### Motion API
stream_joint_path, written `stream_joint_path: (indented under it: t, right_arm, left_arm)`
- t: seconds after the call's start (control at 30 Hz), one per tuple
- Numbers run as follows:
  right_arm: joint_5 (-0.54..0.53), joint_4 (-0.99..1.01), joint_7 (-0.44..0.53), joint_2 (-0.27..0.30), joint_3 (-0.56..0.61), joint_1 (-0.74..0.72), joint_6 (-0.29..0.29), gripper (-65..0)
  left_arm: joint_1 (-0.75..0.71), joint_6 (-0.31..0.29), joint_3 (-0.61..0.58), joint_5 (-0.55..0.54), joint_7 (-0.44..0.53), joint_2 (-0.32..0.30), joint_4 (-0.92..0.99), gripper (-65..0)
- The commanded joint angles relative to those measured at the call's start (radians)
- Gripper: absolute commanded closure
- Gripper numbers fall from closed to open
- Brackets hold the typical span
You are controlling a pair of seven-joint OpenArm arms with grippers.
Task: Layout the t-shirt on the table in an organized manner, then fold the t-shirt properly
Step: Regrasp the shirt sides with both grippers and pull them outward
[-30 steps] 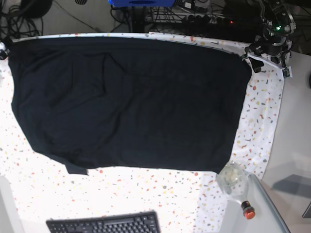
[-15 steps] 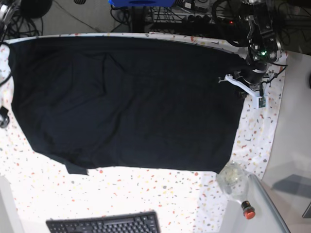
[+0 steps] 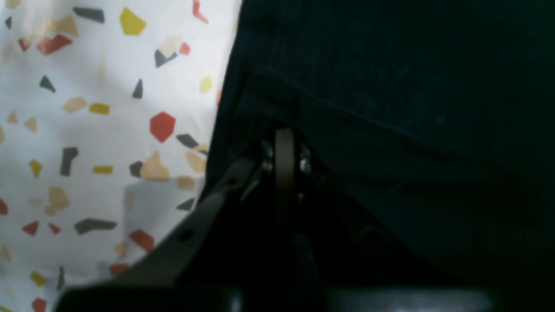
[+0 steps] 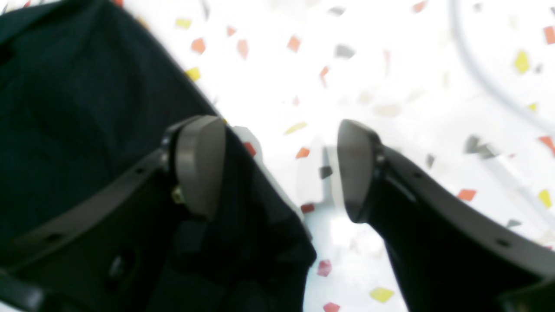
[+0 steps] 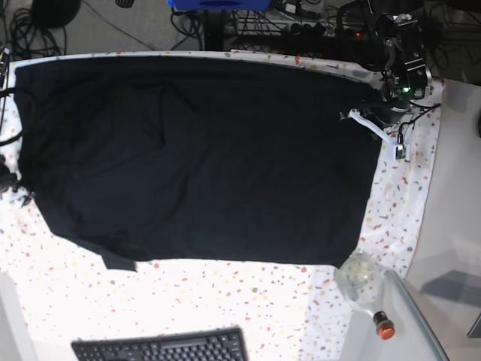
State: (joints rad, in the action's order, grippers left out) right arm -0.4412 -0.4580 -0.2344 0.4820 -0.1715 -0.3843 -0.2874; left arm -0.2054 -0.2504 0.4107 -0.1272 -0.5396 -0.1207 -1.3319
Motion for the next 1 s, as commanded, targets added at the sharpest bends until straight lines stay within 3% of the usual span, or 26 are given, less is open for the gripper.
stream_joint_path:
  t: [0.0,0.4,0.53,0.63,0.77,0.97]
  right_arm:
    - [-0.009,-0.011,0.019,0.008,0.000,-0.017,-0.003,-40.7]
    - [-0.009,-0.057,0.016,-0.032,-0.006,0.043,-0.003,-39.3]
    - [-0.011,-0.057,0.023,-0.042,-0.010,0.044,-0.003,-22.5]
    - [-0.012,-0.075,0.043,-0.044,-0.010,0.046,-0.003,-0.2]
    - [-0.014,-0.161,0.045,-0.049,-0.012,0.074,-0.003,0.0]
    - [-0.015,-0.419,-0.076,-0.049,-0.012,0.170,-0.002,0.0]
  left_arm:
    - [-0.009,0.006,0.003,0.008,-0.017,-0.009,0.005,0.0]
    - [-0.016,0.006,0.003,0.002,-0.018,-0.001,-0.042,0.0]
    - [-0.024,0.006,0.003,0.001,-0.023,-0.001,-0.094,0.0]
    - [-0.030,0.006,0.003,0.001,-0.023,-0.001,-0.130,0.0]
    - [-0.045,0.006,0.003,0.001,-0.024,-0.003,-0.154,0.0]
    - [-0.058,0.006,0.004,0.005,-0.024,-0.007,-0.177,0.0]
